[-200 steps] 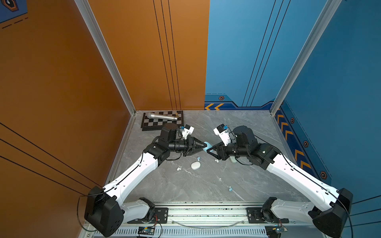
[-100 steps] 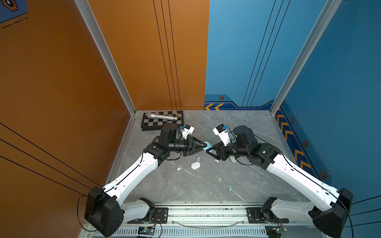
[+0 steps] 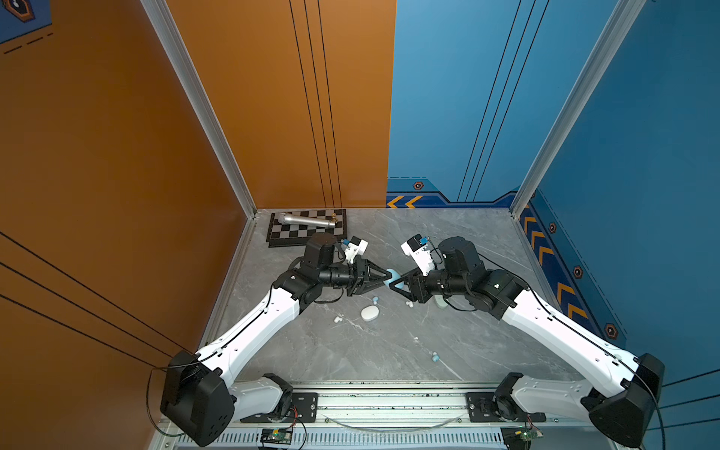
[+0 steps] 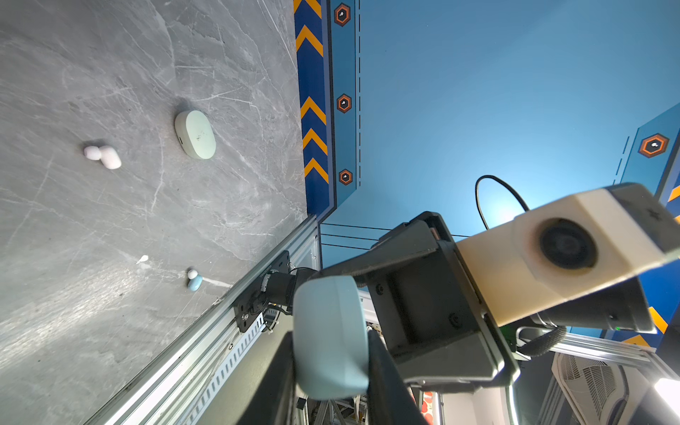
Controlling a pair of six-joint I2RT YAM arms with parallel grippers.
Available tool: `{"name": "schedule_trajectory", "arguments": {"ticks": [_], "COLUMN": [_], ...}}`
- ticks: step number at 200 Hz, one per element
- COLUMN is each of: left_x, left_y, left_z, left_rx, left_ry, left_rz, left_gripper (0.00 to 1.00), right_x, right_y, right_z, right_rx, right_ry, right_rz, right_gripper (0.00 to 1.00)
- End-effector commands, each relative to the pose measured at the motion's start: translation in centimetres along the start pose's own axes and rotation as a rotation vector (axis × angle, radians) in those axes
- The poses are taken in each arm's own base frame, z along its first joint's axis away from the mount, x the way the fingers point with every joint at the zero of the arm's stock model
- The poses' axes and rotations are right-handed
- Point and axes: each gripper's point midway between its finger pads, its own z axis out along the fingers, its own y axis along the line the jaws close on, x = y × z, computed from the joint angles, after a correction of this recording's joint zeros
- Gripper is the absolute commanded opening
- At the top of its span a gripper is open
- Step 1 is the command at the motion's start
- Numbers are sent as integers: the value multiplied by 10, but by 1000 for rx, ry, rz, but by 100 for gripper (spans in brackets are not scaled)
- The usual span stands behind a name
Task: Insert wireless bluetooth earbuds into charging case
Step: Open the charging case.
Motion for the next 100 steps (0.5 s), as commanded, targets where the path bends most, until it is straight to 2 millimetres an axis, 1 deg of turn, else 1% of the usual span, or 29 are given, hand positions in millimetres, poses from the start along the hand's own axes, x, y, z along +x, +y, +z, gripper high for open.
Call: {"name": "schedule_trajectory", "arguments": {"ticks": [1,52,100], "left_x": [4,5,5], "left_y": [-13,-13,-13], "left_z": [4,6,7], "left_rx": [35,34,35], "left_ry": [31,41,45], "left_rz": [32,31,30], "left_gripper": [12,15,16], "right_x": [-14,-11,-12], "right_y": [13,14,14], "right_z": [-2,3,6], "right_rx": [-26,-25,-27], "right_ry": [-30,-17,-12], "right_rz": [-42,-53,-60], "right_gripper": [39,41,40]}}
